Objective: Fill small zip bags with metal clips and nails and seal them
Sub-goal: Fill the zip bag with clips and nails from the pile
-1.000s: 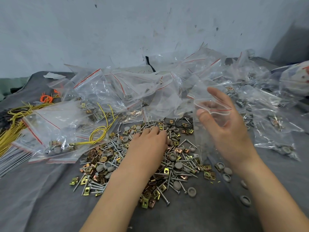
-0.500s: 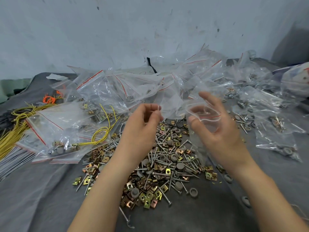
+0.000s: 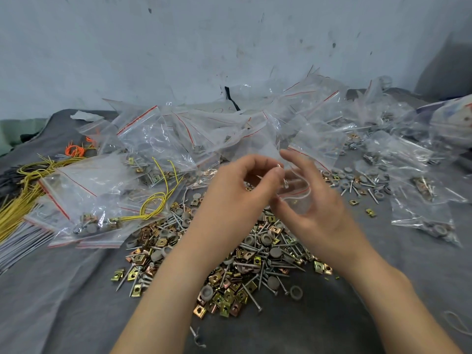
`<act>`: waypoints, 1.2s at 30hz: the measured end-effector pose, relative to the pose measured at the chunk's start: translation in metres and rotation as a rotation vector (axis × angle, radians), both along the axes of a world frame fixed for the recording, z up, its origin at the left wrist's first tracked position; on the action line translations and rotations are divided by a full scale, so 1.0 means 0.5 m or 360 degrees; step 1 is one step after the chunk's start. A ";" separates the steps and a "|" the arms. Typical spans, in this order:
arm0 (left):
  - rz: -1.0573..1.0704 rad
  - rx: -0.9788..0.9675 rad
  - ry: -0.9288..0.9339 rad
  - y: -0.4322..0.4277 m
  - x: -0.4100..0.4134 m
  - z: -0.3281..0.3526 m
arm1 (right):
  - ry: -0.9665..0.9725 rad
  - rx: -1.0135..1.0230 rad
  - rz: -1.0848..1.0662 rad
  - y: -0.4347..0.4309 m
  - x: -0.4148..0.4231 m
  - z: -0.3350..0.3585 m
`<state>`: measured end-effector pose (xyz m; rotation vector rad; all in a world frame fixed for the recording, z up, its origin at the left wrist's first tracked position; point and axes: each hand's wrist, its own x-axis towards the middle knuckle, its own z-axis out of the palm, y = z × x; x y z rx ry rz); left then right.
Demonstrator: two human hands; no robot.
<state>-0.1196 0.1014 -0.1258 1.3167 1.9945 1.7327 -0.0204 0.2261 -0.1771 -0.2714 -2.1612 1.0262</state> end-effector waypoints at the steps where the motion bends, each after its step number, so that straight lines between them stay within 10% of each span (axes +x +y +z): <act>1: -0.0013 -0.0019 0.0027 0.000 0.001 0.000 | -0.0009 0.0006 -0.0009 0.000 0.001 0.001; 8: 0.0240 0.0032 -0.0042 -0.018 -0.041 -0.001 | 0.0022 -0.0039 0.0026 -0.002 0.002 0.005; 22: 0.0139 -0.1357 0.1136 -0.025 -0.048 -0.098 | 0.0121 -0.0199 -0.0018 0.017 0.018 0.010; 36: 0.0333 -0.1459 0.1165 -0.010 -0.040 -0.099 | 0.0118 -0.0226 -0.0095 0.032 0.026 0.013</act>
